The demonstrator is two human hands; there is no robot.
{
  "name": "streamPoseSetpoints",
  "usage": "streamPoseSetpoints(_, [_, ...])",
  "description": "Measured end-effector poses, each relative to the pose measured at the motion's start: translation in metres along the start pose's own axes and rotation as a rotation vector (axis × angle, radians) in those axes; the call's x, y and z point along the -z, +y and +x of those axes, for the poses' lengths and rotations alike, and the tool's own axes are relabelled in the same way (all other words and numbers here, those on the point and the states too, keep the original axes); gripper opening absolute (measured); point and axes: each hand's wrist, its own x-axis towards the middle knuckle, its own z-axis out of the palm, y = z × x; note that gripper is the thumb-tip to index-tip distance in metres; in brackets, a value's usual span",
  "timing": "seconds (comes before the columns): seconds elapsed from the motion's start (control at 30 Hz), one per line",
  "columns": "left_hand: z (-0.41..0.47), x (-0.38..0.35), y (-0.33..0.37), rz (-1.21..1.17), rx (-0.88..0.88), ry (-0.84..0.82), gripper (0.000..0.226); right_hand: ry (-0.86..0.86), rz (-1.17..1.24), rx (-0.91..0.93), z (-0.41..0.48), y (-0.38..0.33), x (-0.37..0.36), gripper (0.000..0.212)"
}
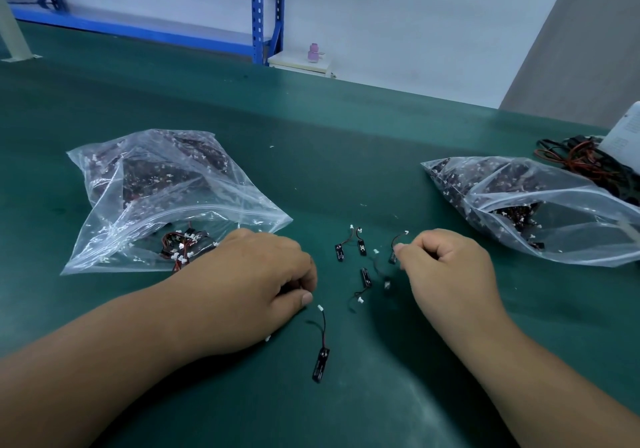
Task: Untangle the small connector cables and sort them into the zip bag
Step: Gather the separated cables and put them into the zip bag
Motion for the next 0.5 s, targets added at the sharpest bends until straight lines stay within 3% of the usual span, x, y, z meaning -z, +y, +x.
streamPoseSetpoints(0.1, [0.000, 0.002, 0.001, 0.012, 0.001, -0.009, 0.010, 0.007, 0.028, 0.035, -0.004, -0.006, 0.001, 0.031])
streamPoseSetpoints(0.17, [-0.001, 0.004, 0.001, 0.009, 0.024, -0.009, 0.014, -0.030, 0.048, 0.165, -0.010, -0.015, 0.003, 0.029])
streamPoseSetpoints(0.23, [-0.001, 0.005, 0.001, 0.024, 0.041, -0.016, 0.017, -0.171, 0.005, 0.383, -0.020, -0.025, 0.006, 0.019])
streamPoseSetpoints(0.3, [-0.001, 0.004, 0.000, 0.061, 0.045, -0.035, 0.018, -0.367, -0.162, 0.542, -0.032, -0.034, 0.006, 0.023])
streamPoseSetpoints(0.4, [0.000, 0.004, -0.001, 0.079, 0.054, -0.052, 0.016, -0.478, -0.348, 0.573, -0.043, -0.038, 0.001, 0.033])
streamPoseSetpoints(0.5, [0.001, 0.003, -0.002, 0.079, 0.048, -0.066, 0.014, -0.469, -0.315, 0.610, -0.045, -0.039, -0.001, 0.020])
